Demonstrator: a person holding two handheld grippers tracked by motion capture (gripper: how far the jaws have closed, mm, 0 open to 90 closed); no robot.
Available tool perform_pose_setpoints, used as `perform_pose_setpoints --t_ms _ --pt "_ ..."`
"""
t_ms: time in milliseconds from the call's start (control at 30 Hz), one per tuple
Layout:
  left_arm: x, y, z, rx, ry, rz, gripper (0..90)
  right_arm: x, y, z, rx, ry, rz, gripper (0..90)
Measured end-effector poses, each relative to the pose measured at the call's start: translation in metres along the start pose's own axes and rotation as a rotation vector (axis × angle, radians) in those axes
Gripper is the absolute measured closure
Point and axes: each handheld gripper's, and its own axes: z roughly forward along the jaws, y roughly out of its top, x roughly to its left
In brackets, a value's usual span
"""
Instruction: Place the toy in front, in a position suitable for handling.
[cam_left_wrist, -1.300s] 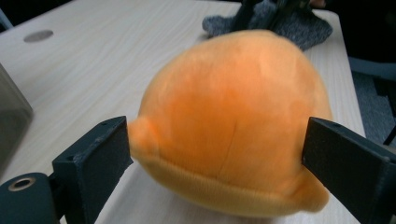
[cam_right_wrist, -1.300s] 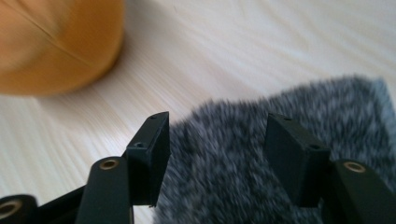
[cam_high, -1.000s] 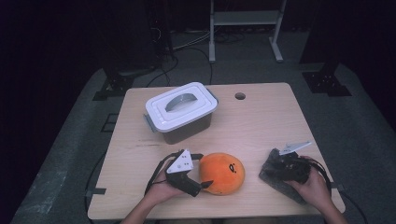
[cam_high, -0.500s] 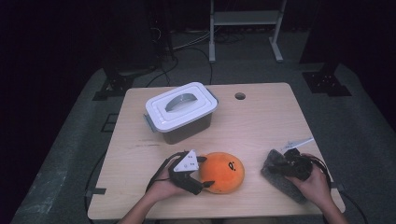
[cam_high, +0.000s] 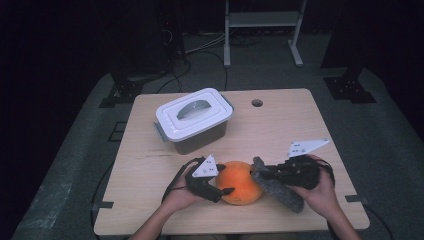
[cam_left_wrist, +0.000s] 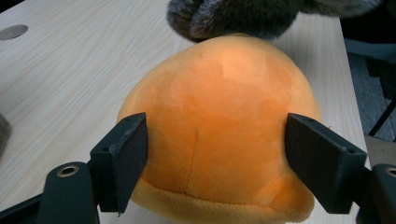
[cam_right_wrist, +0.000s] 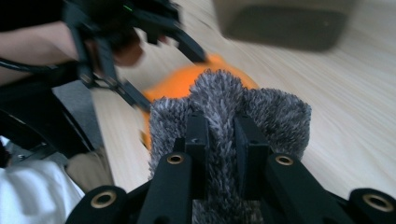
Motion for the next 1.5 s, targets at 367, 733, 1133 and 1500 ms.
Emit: perform_pose_setpoints --t_ms 367,733,1133,1500 --pt "0.002 -0.01 -0.001 -0.004 -0.002 -0.053 22.3 0.009 -0.006 0.039 0.046 0.011 -0.066 76.8" --pt "0.004 -0.02 -0.007 0.002 -0.021 -0.061 22.2 -0.017 -0.032 0.023 0.062 -0.031 0.019 76.1" --pt "-0.012 -0.017 -0.005 0.009 -0.016 0.068 19.8 0.004 -0.004 0.031 0.006 0.032 -0.01 75.7" --pt "-0.012 -0.018 -0.006 0.011 -0.019 0.085 19.8 -0.025 -0.025 0.028 0.021 0.016 0.083 75.9"
